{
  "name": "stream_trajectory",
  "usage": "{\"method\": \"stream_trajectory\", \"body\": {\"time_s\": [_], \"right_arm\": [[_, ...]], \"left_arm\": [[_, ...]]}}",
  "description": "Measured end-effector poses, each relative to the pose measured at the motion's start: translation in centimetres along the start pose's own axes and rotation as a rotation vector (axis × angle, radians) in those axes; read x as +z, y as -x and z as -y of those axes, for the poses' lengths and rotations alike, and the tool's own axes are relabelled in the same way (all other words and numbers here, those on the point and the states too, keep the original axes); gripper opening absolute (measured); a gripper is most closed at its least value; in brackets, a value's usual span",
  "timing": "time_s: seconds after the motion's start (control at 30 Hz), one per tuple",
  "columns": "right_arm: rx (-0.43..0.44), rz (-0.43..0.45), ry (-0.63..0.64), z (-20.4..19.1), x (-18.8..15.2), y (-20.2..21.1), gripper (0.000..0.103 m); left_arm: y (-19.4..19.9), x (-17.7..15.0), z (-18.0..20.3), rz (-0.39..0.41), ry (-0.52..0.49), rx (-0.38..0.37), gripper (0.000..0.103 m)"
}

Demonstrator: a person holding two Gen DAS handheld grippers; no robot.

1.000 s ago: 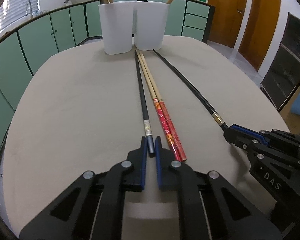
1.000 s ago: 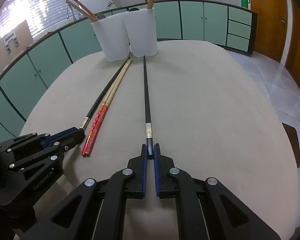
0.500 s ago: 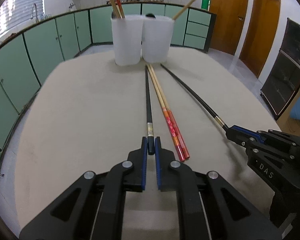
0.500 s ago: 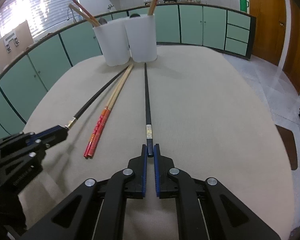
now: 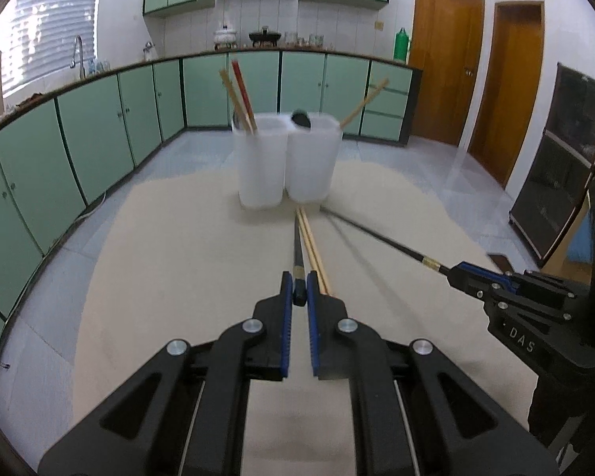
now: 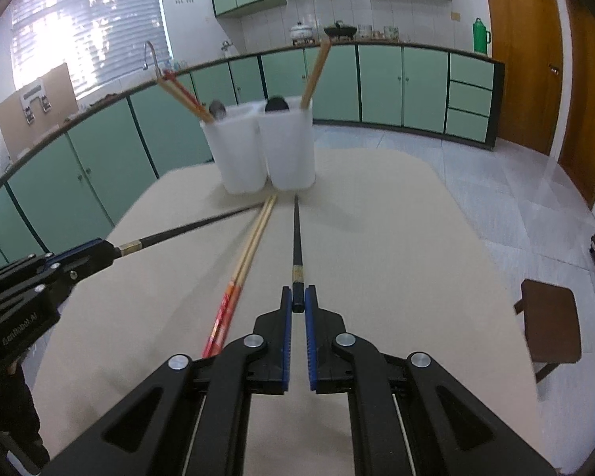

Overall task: Organize utensils
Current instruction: 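Carry both black chopsticks upright and insert them into the caddy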

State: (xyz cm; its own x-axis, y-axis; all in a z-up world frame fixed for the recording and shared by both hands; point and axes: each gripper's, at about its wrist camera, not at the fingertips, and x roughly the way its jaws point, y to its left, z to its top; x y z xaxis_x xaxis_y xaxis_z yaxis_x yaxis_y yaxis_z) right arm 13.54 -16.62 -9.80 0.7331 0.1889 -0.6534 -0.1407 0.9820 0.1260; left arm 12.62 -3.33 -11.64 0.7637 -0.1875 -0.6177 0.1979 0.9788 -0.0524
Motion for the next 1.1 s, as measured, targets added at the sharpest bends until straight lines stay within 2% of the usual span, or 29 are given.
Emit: {"method": "stream_trajectory", "body": {"time_s": [0.23, 0.37, 0.67, 1.1], "right_arm": [[0.020, 0.072, 0.012, -0.1, 3.7, 2.5, 0.006], [0.035, 0.094, 0.027, -0.4, 6.1, 3.5, 0.006], [0.098, 0.109, 0.053, -0.9, 10.6, 4.7, 0.006], [0.130, 0.124, 0.111, -2.2, 12.8, 5.7, 0.006]], "left_arm": [[2.4, 3.6, 0.2, 0.103, -0.010, -0.007, 0.006], [2.8, 5.2, 0.1, 0.130, -0.011, -0.020, 0.006], [3.2, 7.7, 0.5, 0.149, -0.016, -0.040, 0.006], [4.4, 9.4, 0.2, 0.186, -0.018, -0.070, 0.006]]}}
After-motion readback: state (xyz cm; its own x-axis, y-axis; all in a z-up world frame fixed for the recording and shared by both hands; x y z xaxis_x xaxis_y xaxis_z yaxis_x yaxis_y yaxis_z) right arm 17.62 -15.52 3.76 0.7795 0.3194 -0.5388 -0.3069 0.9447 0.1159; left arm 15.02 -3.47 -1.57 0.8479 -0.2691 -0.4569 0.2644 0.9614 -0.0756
